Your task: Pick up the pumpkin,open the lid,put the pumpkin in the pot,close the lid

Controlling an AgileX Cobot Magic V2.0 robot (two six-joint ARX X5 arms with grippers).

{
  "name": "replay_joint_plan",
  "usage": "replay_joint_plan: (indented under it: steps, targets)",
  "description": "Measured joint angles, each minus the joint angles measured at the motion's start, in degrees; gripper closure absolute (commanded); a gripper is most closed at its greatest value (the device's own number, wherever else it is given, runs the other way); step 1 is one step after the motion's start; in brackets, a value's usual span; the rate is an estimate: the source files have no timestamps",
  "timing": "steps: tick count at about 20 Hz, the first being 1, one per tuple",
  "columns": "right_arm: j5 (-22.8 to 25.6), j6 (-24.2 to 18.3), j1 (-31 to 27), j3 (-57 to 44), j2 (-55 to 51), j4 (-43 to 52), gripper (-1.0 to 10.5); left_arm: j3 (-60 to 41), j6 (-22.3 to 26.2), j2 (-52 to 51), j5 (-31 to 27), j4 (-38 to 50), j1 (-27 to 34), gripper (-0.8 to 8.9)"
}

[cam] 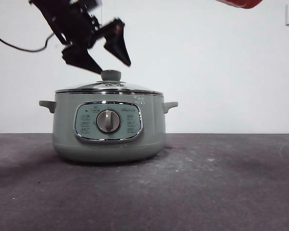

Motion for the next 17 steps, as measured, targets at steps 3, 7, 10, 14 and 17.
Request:
replay_joint_plan:
  steps: [3, 7, 10, 14, 17]
  targets:
    - [0.0, 0.09, 0.0, 0.0, -0.02, 0.02, 9.6, 0.0, 0.59, 1.16, -1.31, -0.04, -0.24, 0.33]
    - [0.0, 0.09, 0.0, 0.0, 0.0, 0.02, 9.6, 0.0, 0.83, 1.11, -1.64, -0.04, -0.48, 3.8]
    - [0.0, 0.09, 0.0, 0.0, 0.0, 0.04, 9.6, 0.0, 0.85, 1.11, -1.64, -0.72, -0.7, 4.17]
    - [0.0, 0.09, 0.0, 0.0, 0.0, 0.04, 9.6, 0.0, 0.85, 1.11, -1.92, -0.94, -0.83, 7.07]
    - [0.0, 0.09, 0.0, 0.0, -0.02, 0.04, 9.6, 0.0, 1.01, 1.11, -2.58, -0.9, -0.72, 8.28]
